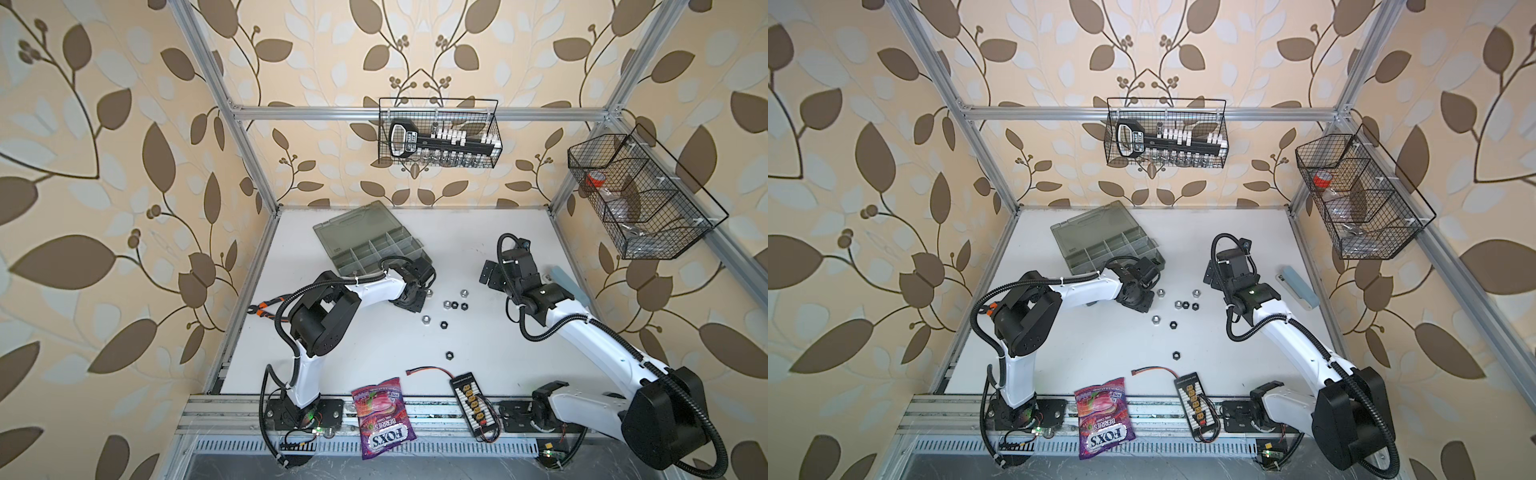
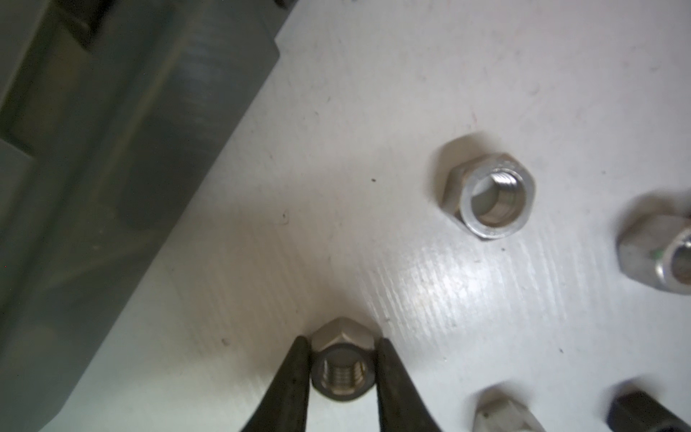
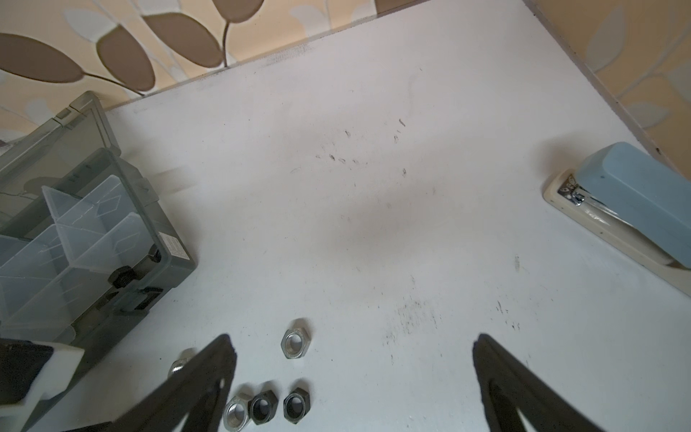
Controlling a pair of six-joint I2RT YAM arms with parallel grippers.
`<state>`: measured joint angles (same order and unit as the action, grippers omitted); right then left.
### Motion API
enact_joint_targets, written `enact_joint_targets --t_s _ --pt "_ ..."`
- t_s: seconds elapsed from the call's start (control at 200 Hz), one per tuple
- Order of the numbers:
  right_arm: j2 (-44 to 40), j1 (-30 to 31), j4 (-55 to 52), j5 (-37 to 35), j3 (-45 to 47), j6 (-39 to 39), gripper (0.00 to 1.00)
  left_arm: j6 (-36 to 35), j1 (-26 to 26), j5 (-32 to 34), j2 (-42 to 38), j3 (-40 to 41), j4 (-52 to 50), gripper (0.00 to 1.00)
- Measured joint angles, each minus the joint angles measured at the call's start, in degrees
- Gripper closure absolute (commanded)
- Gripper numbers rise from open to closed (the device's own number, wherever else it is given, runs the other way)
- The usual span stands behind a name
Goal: Sort the screws and nuts into containers
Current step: Pick up the nut at the center of the table.
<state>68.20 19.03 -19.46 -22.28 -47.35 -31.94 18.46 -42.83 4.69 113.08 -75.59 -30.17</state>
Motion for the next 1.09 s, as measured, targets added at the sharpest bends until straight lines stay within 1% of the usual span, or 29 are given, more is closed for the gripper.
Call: enact_joint_targets --t_s 0.085,0.21,0.355,0.675,0.86,1.095 --pt "0.0 0.0 0.0 0.0 0.0 0.0 0.01 0.1 0.0 0.0 0.0 0.0 0.0 0.76" --pt "0.0 -0.1 0.0 0.0 0.0 0.0 0.0 0.2 0.0 0.0 0.0 0.0 0.0 0.78" --pt "0.0 -0.1 0.0 0.0 0.0 0.0 0.0 0.2 0.0 0.0 0.0 0.0 0.0 0.84" --pt "-0.1 -0.1 0.0 0.0 0.2 0.0 0.0 0.2 -0.2 0.1 -0.5 0.3 -0.2 0.86" --pt "-0.7 -0.2 0.0 0.0 0.2 0.0 0.0 1.3 -0.4 0.9 -4.5 2.5 -2.9 0.87" --pt "-1.3 -0.2 0.0 0.0 0.2 0.0 0.0 1.4 -0.1 7.3 -13.7 2.3 -5.4 0.87"
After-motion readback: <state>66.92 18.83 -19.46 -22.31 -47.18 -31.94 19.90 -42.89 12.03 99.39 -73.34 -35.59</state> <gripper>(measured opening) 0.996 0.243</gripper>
